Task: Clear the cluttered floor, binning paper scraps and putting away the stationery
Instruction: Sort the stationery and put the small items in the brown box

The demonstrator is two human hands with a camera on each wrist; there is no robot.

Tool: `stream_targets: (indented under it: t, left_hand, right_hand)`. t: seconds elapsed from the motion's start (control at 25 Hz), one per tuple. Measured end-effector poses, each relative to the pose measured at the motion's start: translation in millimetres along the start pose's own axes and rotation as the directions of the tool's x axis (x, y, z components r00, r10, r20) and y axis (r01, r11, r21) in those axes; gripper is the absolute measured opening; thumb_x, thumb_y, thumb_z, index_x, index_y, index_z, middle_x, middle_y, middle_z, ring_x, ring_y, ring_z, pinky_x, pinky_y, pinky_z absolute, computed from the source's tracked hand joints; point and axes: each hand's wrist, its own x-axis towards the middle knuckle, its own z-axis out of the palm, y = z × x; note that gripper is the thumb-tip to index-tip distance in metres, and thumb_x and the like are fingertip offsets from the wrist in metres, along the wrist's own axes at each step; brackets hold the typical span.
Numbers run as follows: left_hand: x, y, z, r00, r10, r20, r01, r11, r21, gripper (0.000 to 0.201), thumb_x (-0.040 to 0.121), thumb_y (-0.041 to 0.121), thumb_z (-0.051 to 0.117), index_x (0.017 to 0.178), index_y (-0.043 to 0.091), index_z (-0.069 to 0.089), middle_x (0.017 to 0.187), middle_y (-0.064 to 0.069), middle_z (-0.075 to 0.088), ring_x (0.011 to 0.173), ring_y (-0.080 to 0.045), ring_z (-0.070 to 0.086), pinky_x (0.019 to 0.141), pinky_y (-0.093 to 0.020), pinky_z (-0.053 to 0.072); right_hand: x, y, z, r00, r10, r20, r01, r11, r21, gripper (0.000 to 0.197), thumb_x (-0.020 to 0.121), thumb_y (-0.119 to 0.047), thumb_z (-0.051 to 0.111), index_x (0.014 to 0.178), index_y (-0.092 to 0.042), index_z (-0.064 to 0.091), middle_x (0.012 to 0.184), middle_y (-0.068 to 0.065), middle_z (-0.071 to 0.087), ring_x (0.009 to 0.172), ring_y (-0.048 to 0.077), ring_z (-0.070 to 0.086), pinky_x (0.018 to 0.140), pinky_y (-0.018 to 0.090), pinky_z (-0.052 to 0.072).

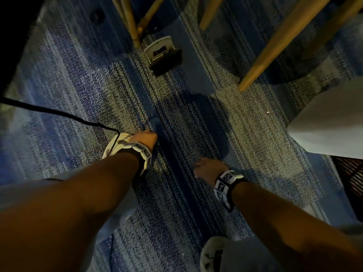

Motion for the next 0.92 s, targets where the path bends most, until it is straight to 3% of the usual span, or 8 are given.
stream_targets:
  t: [0.12,0.2,0.28,0.32,0.4,0.56,0.68,0.92]
  left_hand:
    - [3,1,-2,1.000,-0.015,0.025,0.014,1.000,0.012,0.030,0.094,0.000,0.043,0.122,0.001,0.052,0.123,-0.022,0.054,0.111,-0.039,0.055,0.093,-0.045,0.046]
    - [2,-1,-1,0.998,-0.034,0.051,0.034,0.999,0.006,0.031,0.094,0.004,0.046,0.125,0.003,0.051,0.126,-0.022,0.051,0.114,-0.040,0.053,0.096,-0.046,0.046]
    - [2,-2,0,0.997,-0.052,0.051,0.052,0.999,-0.007,0.032,0.092,0.008,0.051,0.124,0.004,0.050,0.127,-0.020,0.048,0.116,-0.040,0.050,0.098,-0.048,0.045]
    - [1,-2,1,0.997,-0.056,0.048,0.057,0.998,-0.025,0.032,0.091,0.009,0.053,0.123,0.004,0.050,0.127,-0.020,0.048,0.115,-0.040,0.050,0.097,-0.048,0.045]
    - [1,-6,3,0.998,-0.056,0.030,0.057,0.997,-0.049,0.030,0.090,0.009,0.056,0.119,0.001,0.052,0.123,-0.021,0.052,0.112,-0.039,0.053,0.094,-0.048,0.047]
    - [2,-18,7,1.000,-0.016,-0.015,0.016,0.999,-0.033,0.020,0.093,0.016,0.054,0.110,0.007,0.059,0.120,-0.012,0.059,0.113,-0.032,0.054,0.101,-0.046,0.039]
    - [-2,-26,7,0.994,-0.060,-0.096,0.066,0.996,0.063,0.020,0.091,0.039,0.057,0.103,0.023,0.058,0.108,0.002,0.061,0.108,-0.024,0.055,0.105,-0.044,0.024]
    - [-9,-13,1,0.996,-0.075,-0.054,0.082,0.988,0.130,0.009,0.092,0.022,0.054,0.099,0.018,0.056,0.095,-0.003,0.060,0.104,-0.026,0.053,0.105,-0.044,0.026]
  right_hand:
    - [-9,17,-14,0.965,0.250,-0.084,-0.209,0.919,0.335,0.023,0.095,-0.009,0.048,0.115,-0.008,0.060,0.116,0.015,0.057,0.097,0.026,0.054,0.083,0.037,0.043]
    - [-16,41,-27,0.813,0.583,0.008,-0.287,0.388,0.876,0.011,0.093,-0.015,0.051,0.090,-0.008,0.059,0.090,0.017,0.055,0.069,0.022,0.044,0.068,0.037,0.036]
    - [-27,69,-33,0.615,0.773,0.155,-0.047,-0.160,0.986,0.020,0.089,-0.016,0.053,0.070,-0.010,0.056,0.071,0.012,0.053,0.058,0.024,0.042,0.063,0.036,0.035]
    - [-32,81,-35,0.545,0.833,0.092,0.030,-0.130,0.991,0.023,0.088,-0.011,0.052,0.066,-0.011,0.058,0.067,0.009,0.057,0.058,0.024,0.047,0.061,0.035,0.037]
    - [-42,92,-40,0.513,0.836,-0.196,-0.100,0.285,0.953,0.018,0.087,-0.010,0.056,0.074,-0.018,0.066,0.073,0.002,0.066,0.068,0.020,0.056,0.065,0.031,0.045]
    - [-36,65,-40,0.963,0.240,-0.121,-0.178,0.908,0.379,0.037,0.096,-0.035,0.055,0.132,-0.028,0.053,0.125,-0.002,0.058,0.115,0.021,0.053,0.098,0.032,0.044]
    - [-9,19,-20,1.000,-0.003,0.023,0.003,1.000,0.022,0.054,0.099,-0.041,0.045,0.149,-0.032,0.027,0.152,0.000,0.031,0.139,0.027,0.026,0.111,0.041,0.032]
    - [9,-2,1,0.993,-0.034,-0.109,0.016,0.985,-0.170,0.033,0.102,-0.015,0.041,0.133,-0.009,0.049,0.147,0.008,0.038,0.134,0.029,0.033,0.109,0.040,0.032]
